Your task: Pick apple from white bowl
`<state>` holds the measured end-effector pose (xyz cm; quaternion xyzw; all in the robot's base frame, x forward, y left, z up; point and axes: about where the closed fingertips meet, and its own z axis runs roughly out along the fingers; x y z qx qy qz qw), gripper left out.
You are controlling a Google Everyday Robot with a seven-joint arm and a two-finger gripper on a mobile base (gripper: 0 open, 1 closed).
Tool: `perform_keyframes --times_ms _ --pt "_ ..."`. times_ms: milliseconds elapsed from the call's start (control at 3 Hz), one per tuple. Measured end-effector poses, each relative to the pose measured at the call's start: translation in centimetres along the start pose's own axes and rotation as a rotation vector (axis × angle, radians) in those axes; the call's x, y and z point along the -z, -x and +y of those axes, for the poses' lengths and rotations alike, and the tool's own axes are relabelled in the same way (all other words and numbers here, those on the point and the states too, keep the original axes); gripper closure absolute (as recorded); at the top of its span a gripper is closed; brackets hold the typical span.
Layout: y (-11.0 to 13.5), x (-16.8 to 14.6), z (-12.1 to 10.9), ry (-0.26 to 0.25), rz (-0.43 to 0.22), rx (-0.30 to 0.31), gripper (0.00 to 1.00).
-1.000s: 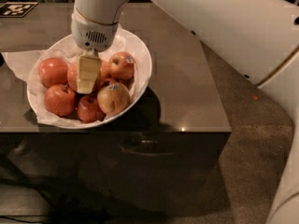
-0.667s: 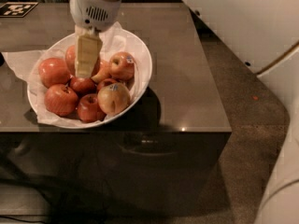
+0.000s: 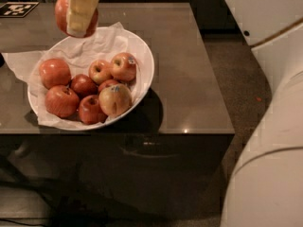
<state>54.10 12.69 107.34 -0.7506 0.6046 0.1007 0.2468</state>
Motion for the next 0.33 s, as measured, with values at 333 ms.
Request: perform_keyframes --times_ms 333 --pt "1.07 1.05 -0.93 -0.044 -0.037 0.007 1.00"
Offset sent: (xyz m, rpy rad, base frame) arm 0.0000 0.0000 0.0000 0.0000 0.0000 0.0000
